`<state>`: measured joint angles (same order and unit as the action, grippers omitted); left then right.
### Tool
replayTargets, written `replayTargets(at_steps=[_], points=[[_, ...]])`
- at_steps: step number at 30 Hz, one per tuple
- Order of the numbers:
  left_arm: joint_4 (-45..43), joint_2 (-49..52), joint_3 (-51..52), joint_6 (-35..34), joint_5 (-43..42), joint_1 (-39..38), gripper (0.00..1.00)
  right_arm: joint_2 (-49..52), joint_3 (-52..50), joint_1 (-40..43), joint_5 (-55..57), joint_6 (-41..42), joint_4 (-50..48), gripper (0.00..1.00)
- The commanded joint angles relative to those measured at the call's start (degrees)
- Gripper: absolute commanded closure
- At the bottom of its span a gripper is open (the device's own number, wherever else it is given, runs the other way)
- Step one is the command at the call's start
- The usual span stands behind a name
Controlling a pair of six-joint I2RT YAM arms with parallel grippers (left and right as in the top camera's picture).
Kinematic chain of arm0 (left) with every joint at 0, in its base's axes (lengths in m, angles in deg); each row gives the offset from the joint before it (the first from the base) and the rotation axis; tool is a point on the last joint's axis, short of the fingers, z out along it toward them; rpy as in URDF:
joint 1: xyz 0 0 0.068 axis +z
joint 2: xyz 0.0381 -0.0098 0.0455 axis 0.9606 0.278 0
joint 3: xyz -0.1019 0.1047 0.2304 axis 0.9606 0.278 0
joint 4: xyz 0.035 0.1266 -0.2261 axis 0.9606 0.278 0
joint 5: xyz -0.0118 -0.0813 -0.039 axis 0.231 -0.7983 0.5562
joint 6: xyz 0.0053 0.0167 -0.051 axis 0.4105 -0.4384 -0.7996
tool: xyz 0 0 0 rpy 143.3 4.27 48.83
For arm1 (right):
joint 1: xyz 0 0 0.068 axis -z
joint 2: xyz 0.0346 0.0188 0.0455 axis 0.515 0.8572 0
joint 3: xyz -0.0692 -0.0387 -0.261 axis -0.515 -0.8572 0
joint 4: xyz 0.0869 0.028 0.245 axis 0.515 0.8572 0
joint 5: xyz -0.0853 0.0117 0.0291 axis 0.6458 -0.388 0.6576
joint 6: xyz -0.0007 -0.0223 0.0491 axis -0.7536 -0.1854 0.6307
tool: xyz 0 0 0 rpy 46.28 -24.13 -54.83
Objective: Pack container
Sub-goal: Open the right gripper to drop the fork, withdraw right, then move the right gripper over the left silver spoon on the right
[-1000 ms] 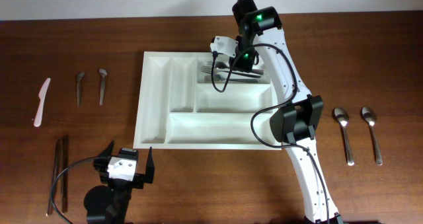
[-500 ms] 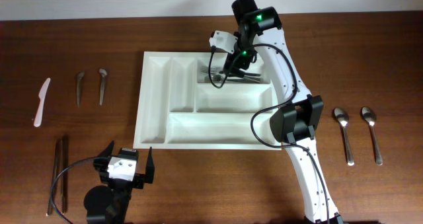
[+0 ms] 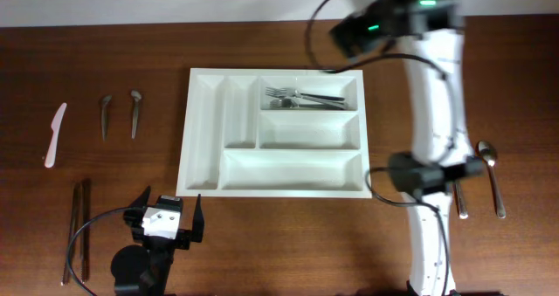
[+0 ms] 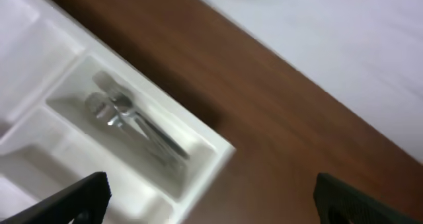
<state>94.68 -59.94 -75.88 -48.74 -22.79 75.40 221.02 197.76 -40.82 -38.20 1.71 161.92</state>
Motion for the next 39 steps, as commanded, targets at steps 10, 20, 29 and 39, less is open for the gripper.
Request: replayTargets(at_steps=[10,20,29,39], points=[[0.0,-0.4,0.2,0.7,0.4,0.3,0.01,-9.7,-2.1,9.5,-1.3,15.1,4.1,0.01],[0.0,-0.4,0.2,0.7,0.4,0.3,0.01,-24.6,-42.3,17.6,2.2,15.3,4.1,0.01],[0.0,-0.4,0.2,0.7,0.4,0.3,0.01,-25.6,-60.0,25.5,0.8,15.3,-0.8,0.01],[0.0,-0.4,0.2,0.7,0.4,0.3,0.01,-26.9,-68.0,28.3,0.8,11.3,0.3,0.01]])
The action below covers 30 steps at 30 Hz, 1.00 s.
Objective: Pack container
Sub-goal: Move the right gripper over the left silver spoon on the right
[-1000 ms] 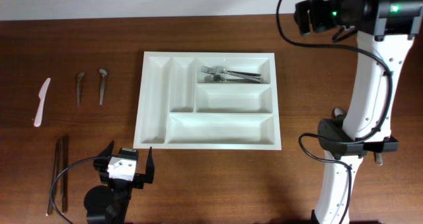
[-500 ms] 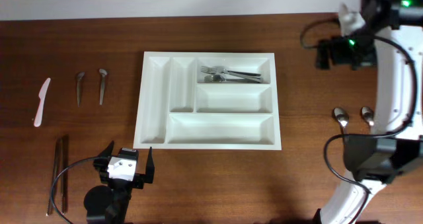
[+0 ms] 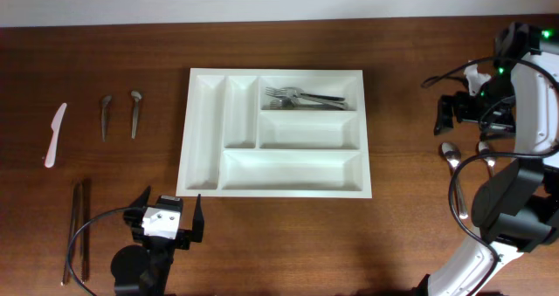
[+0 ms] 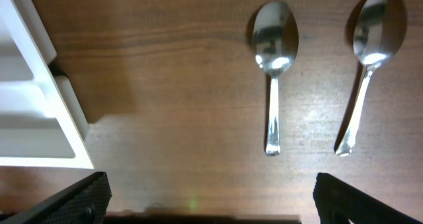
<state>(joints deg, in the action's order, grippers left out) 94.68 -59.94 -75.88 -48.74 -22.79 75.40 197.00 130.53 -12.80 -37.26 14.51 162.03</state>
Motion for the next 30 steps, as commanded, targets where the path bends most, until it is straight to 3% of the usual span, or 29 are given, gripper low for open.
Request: replayTargets(at_steps=[1,10,17,21,30], points=[[0.0,-0.4,0.2,0.7,0.4,0.3,0.01,-3.5,-1.1,0.3,-0.2,-1.4,0.1,0.01],[0.0,-0.4,0.2,0.7,0.4,0.3,0.01,-8.5,-10.6,2.2,2.7,-1.9,-7.8,0.01],[0.0,-0.4,0.2,0.7,0.4,0.3,0.01,-8.5,-18.0,2.8,3.3,-9.6,-14.4,0.01],[0.0,-0.4,0.2,0.7,0.4,0.3,0.01,-8.5,-21.5,2.9,3.3,-8.9,-18.6,0.02],[0.0,-0.4,0.2,0.7,0.4,0.3,0.01,-8.4,-22.8,2.9,3.3,-9.0,-23.8,0.01]])
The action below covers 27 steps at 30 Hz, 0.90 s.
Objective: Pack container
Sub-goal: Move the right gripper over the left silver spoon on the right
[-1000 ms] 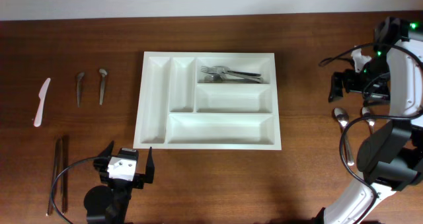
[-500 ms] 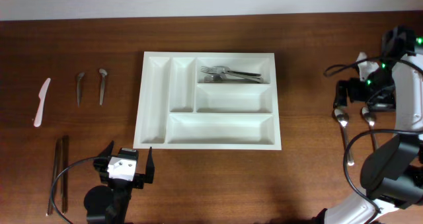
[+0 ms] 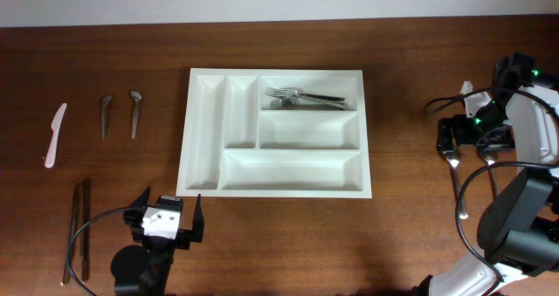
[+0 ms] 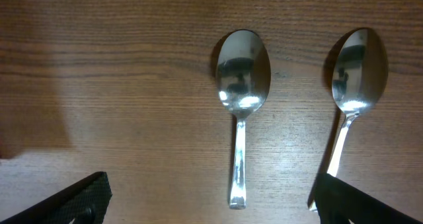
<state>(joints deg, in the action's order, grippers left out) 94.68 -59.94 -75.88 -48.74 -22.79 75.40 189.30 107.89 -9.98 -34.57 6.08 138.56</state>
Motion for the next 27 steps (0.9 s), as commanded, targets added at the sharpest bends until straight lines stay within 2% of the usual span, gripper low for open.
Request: replayTargets(at_steps=[1,4,6,13,18,27], points=[[0.0,-0.4,0.2,0.7,0.4,0.3,0.01,-0.7,-0.1,0.1,0.6,-0.5,0.1,0.01],[0.0,-0.4,0.2,0.7,0.4,0.3,0.01,-0.5,-1.5,0.1,0.7,-1.3,1.8,0.01],[0.0,-0.4,0.2,0.7,0.4,0.3,0.01,-0.5,-3.9,0.5,1.1,-4.8,1.7,0.01],[0.0,-0.4,0.2,0.7,0.4,0.3,0.01,-0.5,-13.3,2.6,3.0,-6.7,-4.6,0.01],[0.0,-0.4,0.2,0.7,0.4,0.3,0.01,-0.4,-13.9,2.6,3.7,-6.7,-9.0,0.01],[0.0,-0.4,0.2,0.7,0.4,0.3,0.01,2.5,-14.0,2.7,7.1,-6.8,-11.5,0.01]])
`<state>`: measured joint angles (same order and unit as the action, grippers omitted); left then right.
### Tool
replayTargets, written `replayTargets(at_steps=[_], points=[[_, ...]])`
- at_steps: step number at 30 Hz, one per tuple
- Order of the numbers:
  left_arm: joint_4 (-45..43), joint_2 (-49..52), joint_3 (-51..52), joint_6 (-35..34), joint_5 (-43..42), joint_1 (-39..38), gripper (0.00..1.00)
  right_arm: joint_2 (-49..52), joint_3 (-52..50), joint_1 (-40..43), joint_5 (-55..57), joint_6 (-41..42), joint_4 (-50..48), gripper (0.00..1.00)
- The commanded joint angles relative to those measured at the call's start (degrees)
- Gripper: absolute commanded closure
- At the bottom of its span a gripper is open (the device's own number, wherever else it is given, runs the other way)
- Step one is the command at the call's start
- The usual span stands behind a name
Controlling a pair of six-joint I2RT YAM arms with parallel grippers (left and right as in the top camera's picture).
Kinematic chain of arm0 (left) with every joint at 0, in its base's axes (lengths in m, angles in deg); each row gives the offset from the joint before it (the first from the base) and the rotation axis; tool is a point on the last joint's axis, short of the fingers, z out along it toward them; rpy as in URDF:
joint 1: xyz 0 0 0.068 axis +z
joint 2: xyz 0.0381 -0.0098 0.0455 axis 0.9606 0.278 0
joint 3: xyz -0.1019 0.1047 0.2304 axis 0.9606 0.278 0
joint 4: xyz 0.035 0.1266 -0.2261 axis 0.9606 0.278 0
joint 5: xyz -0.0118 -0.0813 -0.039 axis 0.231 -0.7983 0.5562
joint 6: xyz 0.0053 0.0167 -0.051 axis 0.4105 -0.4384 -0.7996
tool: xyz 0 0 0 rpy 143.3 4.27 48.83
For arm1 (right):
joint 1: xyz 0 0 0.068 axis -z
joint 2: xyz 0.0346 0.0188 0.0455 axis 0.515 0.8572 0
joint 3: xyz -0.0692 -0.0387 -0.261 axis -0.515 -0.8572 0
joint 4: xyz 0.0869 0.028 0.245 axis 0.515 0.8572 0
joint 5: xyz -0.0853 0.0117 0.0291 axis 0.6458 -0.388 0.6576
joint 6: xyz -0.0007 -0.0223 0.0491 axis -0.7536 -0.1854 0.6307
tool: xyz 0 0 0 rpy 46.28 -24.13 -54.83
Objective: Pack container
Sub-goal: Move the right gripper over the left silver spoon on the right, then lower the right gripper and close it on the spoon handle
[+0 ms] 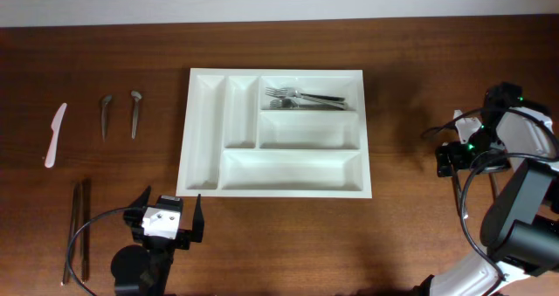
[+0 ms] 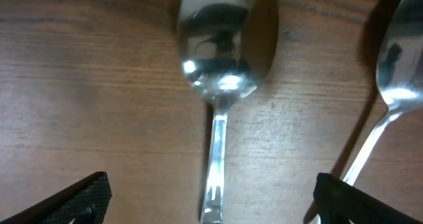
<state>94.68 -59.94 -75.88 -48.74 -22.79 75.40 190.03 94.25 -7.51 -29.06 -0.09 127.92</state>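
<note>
A white cutlery tray [image 1: 185,130] lies mid-table, with several forks [image 1: 306,97] in its upper right compartment. Far to the right of it, my right gripper [image 1: 454,161] is low over the table. In the right wrist view a metal spoon [image 2: 221,45] lies bowl away from me, and its handle runs down between the fingertips. My right gripper [image 2: 211,207] stands open astride that handle, with the fingertips [image 2: 86,196] far apart. A second spoon [image 2: 390,72] lies just to the right. My left gripper [image 1: 169,205] rests open near the front edge.
On the left of the table lie a white plastic knife [image 1: 55,134], two small metal spoons [image 1: 105,114] [image 1: 135,113] and two long dark utensils [image 1: 79,230]. The tray's other compartments [image 1: 293,169] hold nothing. My right arm's cables loop near the right edge.
My right gripper has come lower and closer to the left spoon, which now fills more of the wrist view, its handle centred between the open fingers. The left arm has not moved.
My right gripper was first open above the tray's fork compartment. It was then over the table right of the tray, with two spoons in view. After that it was nearer the spoons, and now it is open low over the left one.
</note>
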Motion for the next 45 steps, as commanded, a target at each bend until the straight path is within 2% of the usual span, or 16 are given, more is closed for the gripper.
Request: replayTargets(at_steps=[1,17,44,45], points=[[0.0,-0.4,0.2,0.7,0.4,0.3,0.01,1.8,-0.3,0.3,1.5,-0.6,-1.3,0.01],[0.0,-0.4,0.2,0.7,0.4,0.3,0.01,2.0,-3.7,0.3,-1.0,-0.5,-4.3,0.01],[0.0,-0.4,0.2,0.7,0.4,0.3,0.01,5.3,-3.8,3.1,-3.7,0.1,-6.8,0.00],[0.0,-0.4,0.2,0.7,0.4,0.3,0.01,5.3,-3.8,3.1,-3.7,0.1,-6.8,0.02]])
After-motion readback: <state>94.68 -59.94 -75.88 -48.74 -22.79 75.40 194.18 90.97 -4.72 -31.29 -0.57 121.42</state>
